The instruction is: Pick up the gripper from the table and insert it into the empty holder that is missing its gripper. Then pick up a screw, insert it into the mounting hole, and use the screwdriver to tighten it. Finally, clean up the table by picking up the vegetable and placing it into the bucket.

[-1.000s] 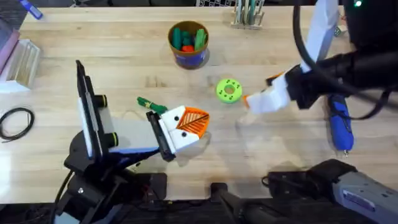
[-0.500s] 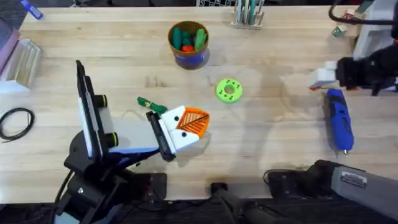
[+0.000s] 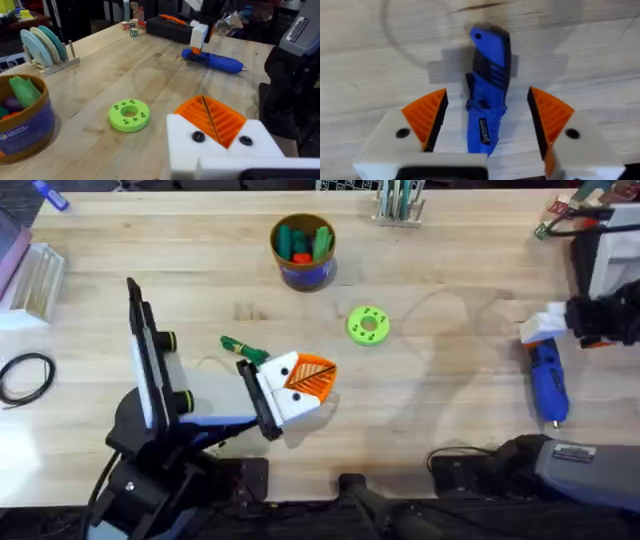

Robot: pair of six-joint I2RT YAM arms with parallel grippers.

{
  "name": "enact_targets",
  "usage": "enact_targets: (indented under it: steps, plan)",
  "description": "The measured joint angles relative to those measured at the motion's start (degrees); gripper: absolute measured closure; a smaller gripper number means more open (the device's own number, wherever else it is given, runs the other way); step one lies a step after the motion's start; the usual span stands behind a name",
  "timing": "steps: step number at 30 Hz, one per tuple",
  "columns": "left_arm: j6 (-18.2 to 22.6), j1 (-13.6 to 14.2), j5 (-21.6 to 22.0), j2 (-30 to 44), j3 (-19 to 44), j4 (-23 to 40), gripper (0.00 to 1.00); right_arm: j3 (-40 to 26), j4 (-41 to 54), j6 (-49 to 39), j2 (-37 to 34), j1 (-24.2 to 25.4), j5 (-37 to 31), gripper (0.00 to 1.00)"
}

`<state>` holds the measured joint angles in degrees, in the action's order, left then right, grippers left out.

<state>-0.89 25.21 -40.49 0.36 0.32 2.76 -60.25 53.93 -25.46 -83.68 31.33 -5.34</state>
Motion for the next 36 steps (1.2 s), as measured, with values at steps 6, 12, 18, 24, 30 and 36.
enact_targets:
  steps: [6, 12, 18, 24, 30, 36]
  plan:
    - [0.00, 0.00, 0.00, 0.00, 0.00, 0.00, 0.987, 0.00, -1.02, -3.82, -4.59, 1.98, 0.00, 0.037]
    - [0.00, 0.00, 0.00, 0.00, 0.01, 0.00, 0.987, 0.00, -4.15, -5.05, -8.41, 3.10, 0.00, 0.037]
    - [0.01, 0.00, 0.00, 0.00, 0.00, 0.00, 0.987, -0.01, -5.21, -5.10, -12.64, 3.09, 0.84, 0.042]
    - [0.00, 0.00, -0.02, 0.00, 0.00, 0.00, 0.987, -0.07, -5.86, -5.23, -12.81, 3.11, 1.62, 0.106]
    - [0.00, 0.00, -0.02, 0.00, 0.00, 0.00, 0.987, -0.07, -6.14, -5.61, -12.81, 3.11, 1.75, 0.572]
    - [0.00, 0.00, -0.02, 0.00, 0.00, 0.00, 0.987, -0.07, -6.92, -5.72, -13.31, 3.19, 1.33, 0.978]
